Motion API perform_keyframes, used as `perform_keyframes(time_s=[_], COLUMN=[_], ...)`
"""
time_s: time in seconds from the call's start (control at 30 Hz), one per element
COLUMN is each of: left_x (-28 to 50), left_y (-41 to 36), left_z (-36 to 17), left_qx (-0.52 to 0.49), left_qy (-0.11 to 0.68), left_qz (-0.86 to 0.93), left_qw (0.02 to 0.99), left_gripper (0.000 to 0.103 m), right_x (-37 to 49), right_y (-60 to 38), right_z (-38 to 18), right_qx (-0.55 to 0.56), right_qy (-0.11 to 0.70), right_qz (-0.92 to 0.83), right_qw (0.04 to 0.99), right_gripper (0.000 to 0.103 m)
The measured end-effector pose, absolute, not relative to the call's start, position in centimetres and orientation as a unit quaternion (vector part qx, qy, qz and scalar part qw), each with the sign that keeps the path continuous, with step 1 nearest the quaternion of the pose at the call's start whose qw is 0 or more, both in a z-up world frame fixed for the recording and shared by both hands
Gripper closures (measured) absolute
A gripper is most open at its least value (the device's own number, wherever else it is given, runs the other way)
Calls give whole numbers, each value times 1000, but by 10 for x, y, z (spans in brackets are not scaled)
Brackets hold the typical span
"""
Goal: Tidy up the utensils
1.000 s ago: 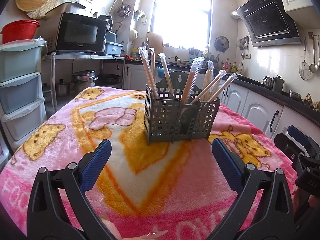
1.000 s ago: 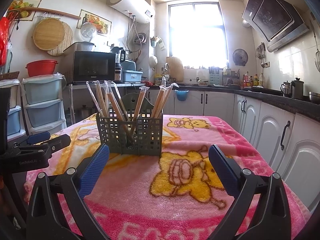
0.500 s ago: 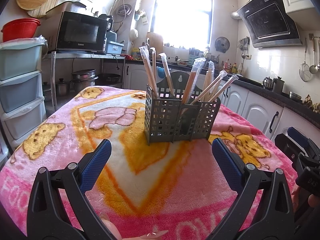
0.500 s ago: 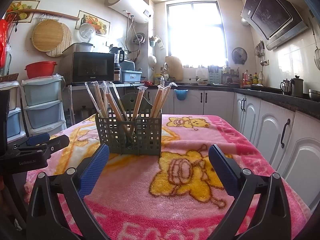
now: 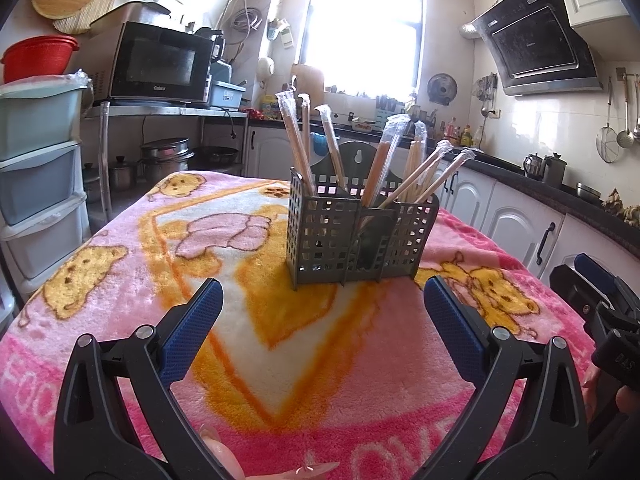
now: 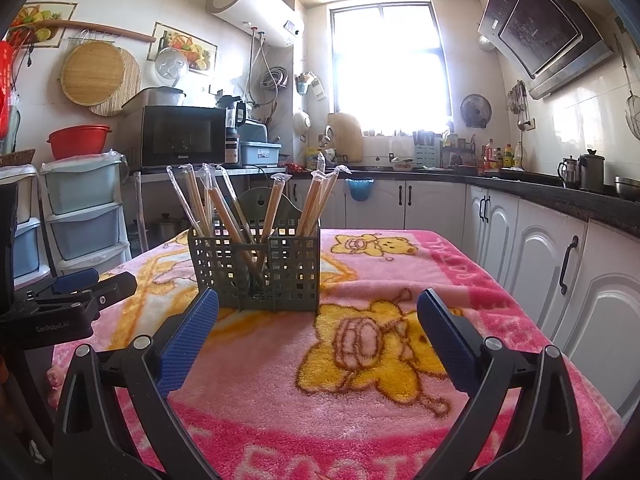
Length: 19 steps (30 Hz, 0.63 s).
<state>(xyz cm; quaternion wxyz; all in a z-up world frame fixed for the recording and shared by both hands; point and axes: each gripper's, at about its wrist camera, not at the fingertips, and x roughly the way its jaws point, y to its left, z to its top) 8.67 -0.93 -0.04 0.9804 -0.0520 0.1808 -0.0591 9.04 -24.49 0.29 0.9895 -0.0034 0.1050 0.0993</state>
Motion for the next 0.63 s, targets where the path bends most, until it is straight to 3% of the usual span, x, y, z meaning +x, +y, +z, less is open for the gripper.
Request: perform_keyframes(time_s=[0.47,0.63], left_x=[100,150], left_y=[9,73], left_z=[1,2], left_qx=[-67,-66], left_qy=[214,309], left_qz=[-32,26], left_qw=[974,948], left_gripper=[10,10], right_x=[107,176], right_y=[-259,-302], right_z=[11,9], right_qx=[-2,-48], right_qy=[138,259], right_qz=[54,-52], right_qw=[989,963], right_gripper=[6,6])
